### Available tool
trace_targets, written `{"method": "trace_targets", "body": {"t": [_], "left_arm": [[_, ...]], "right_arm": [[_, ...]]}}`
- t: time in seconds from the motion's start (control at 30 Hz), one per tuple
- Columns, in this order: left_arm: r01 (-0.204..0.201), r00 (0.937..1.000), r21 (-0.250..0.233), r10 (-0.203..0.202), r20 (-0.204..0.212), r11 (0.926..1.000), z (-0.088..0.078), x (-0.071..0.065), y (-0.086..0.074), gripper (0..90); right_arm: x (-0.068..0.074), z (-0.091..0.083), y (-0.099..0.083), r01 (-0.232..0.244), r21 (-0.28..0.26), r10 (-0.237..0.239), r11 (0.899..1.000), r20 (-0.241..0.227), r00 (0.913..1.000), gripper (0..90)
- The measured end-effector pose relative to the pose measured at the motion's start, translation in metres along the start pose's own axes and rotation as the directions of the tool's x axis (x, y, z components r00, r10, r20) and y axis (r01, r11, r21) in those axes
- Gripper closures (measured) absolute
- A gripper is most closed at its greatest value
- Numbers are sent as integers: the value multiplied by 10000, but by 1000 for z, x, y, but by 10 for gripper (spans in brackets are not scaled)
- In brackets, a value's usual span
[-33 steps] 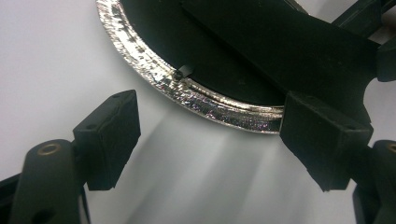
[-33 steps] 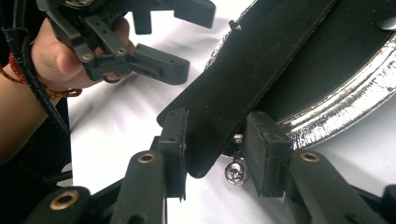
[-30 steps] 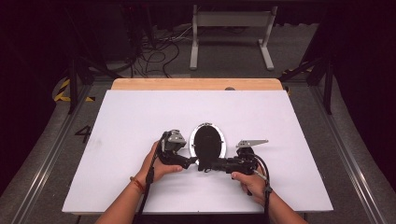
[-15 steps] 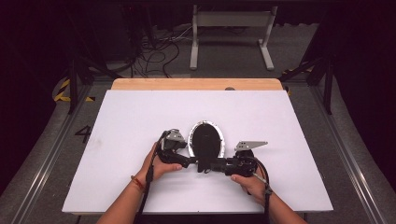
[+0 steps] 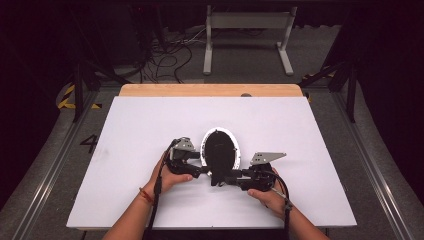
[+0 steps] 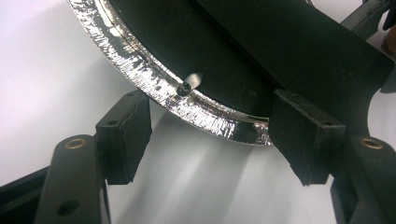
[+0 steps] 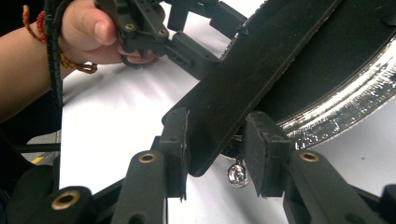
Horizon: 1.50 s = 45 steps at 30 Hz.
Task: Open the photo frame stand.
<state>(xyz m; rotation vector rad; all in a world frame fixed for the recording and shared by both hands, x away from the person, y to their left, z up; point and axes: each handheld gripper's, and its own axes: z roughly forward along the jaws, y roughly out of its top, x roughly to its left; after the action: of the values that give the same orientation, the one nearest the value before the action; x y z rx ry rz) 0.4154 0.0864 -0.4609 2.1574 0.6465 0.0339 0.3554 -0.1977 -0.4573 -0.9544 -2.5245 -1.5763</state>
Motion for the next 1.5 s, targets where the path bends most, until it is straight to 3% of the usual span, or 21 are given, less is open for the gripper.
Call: {"method": "trace_targets", "body": {"t": [0.1, 0.17, 0.23, 0.47, 0.8, 1.1, 1.27, 1.5], "left_arm": [[42, 10000, -48, -42, 33, 10000, -1, 0, 0, 312], [-32, 10000, -223, 30, -92, 9997, -2, 1, 1, 324], [131, 9993, -562, -150, -340, 9983, -5, 1, 1, 349], [285, 9989, -935, -319, -342, 9952, -9, 3, 0, 386], [195, 9989, -1333, -251, -408, 9909, -13, 4, 1, 425], [61, 9997, -1440, -96, -242, 9896, -12, 3, 1, 335], [201, 9998, -1371, -211, -57, 9903, -8, 0, 3, 319], [-157, 9993, -1729, 96, -359, 9848, -21, -2, 9, 467]], "right_arm": [[1, 0, 1, 138, 53, -138, 9999, -13, 9999, 631], [1, -1, 1, 184, 15, -184, 9998, -45, 9998, 632], [3, -1, 1, 334, 62, -333, 9994, -67, 9994, 634], [9, -1, 4, 891, 169, -890, 9959, -41, 9960, 641], [7, -2, 4, 941, 383, -942, 9948, 9, 9956, 646], [8, -3, 1, 1151, 369, -1152, 9927, -5, 9933, 648], [12, -3, 1, 1588, 398, -1593, 9865, 105, 9872, 649], [10, -4, 0, 1634, 689, -1658, 9842, 312, 9857, 647]]}}
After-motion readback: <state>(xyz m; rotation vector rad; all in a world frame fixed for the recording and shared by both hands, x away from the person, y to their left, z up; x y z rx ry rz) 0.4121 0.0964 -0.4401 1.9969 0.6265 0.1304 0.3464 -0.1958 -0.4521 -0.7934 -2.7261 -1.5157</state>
